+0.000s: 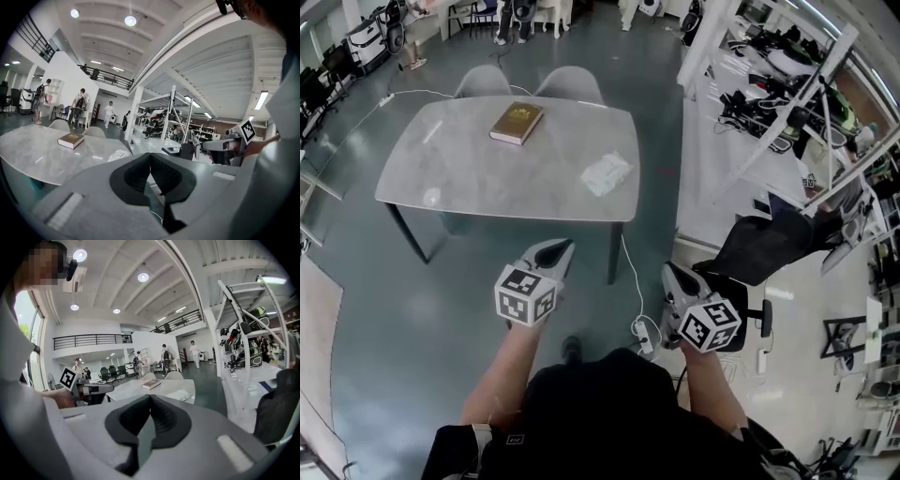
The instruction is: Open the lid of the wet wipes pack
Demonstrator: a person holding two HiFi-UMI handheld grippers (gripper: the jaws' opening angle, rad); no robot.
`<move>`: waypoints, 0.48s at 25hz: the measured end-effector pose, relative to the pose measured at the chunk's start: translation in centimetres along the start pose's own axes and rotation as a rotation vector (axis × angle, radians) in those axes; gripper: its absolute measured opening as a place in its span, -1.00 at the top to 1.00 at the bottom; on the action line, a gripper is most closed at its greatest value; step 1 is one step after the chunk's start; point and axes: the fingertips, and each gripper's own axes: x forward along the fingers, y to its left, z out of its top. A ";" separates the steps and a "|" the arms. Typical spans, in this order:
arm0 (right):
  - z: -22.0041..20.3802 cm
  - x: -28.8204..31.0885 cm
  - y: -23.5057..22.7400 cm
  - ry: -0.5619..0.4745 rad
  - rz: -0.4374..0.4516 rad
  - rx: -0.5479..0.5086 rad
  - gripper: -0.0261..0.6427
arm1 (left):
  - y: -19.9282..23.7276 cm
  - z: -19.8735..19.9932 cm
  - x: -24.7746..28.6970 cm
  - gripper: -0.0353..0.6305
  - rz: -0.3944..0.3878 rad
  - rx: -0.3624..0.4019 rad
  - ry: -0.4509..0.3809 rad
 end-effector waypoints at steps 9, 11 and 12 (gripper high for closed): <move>0.0 5.0 -3.1 0.007 0.018 0.044 0.92 | 3.2 0.0 3.4 0.86 0.019 -0.011 0.028; 0.2 6.7 -4.3 0.009 0.031 0.058 0.92 | 3.7 0.3 5.0 0.86 0.024 -0.012 0.037; 0.4 7.7 -4.8 0.009 0.039 0.065 0.92 | 4.0 0.6 5.8 0.86 0.025 -0.011 0.042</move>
